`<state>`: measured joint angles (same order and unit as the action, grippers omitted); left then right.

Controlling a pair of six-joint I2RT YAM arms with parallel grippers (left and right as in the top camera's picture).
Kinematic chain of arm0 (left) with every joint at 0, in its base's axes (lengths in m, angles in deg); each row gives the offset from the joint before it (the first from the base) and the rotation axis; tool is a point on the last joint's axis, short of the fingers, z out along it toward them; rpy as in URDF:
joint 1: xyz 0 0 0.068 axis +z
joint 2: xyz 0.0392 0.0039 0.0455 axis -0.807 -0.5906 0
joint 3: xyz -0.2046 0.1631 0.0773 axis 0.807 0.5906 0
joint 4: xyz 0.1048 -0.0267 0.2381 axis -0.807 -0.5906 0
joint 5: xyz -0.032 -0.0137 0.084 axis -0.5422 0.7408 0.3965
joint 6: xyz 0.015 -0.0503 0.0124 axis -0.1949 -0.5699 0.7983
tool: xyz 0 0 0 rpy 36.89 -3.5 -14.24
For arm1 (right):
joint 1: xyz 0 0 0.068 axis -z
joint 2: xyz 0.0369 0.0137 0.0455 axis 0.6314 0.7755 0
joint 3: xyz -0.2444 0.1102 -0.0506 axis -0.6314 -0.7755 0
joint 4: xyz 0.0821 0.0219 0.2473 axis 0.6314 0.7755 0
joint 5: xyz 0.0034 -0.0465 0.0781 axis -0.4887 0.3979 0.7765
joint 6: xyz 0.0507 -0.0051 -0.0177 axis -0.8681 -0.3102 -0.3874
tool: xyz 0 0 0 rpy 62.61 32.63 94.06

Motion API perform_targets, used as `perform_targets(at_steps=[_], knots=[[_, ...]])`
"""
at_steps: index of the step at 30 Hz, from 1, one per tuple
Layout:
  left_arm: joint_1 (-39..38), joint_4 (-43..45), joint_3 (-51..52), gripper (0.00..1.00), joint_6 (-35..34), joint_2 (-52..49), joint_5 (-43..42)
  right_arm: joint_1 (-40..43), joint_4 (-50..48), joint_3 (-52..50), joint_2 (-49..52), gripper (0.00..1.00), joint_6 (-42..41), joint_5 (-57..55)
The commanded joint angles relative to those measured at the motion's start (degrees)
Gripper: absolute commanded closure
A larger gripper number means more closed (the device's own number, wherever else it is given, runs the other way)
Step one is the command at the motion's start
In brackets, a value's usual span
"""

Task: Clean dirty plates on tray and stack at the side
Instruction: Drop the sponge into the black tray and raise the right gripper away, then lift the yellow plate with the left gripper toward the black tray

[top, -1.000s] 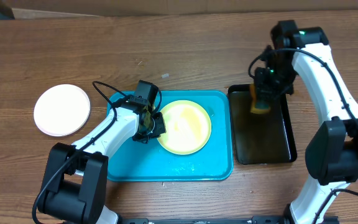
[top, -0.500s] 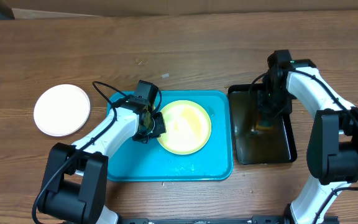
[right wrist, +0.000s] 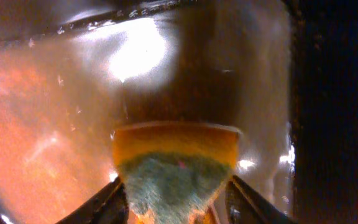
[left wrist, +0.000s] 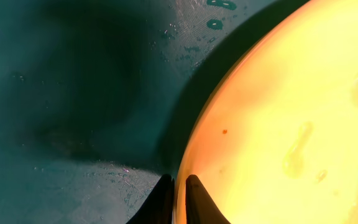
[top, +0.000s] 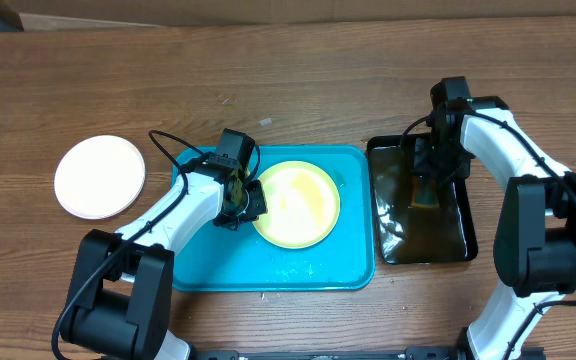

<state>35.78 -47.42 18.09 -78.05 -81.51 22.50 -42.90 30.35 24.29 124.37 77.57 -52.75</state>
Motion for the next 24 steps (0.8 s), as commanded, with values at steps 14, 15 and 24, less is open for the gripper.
perform_targets(at_steps=[14,15,24], knots=[[-0.4,0.6,-0.2,0.7,0.8,-2.5,0.0,5.9,11.8,19.4,-0.8,0.23,-2.2,5.9],[-0.4,0.8,-0.2,0.7,0.8,-3.2,-0.2,7.1,11.7,20.4,-0.8,0.21,-3.0,5.9],[0.3,-0.8,-2.0,0.96,0.9,-4.1,-1.3,16.6,10.8,20.5,-0.7,0.0,-3.1,4.6]])
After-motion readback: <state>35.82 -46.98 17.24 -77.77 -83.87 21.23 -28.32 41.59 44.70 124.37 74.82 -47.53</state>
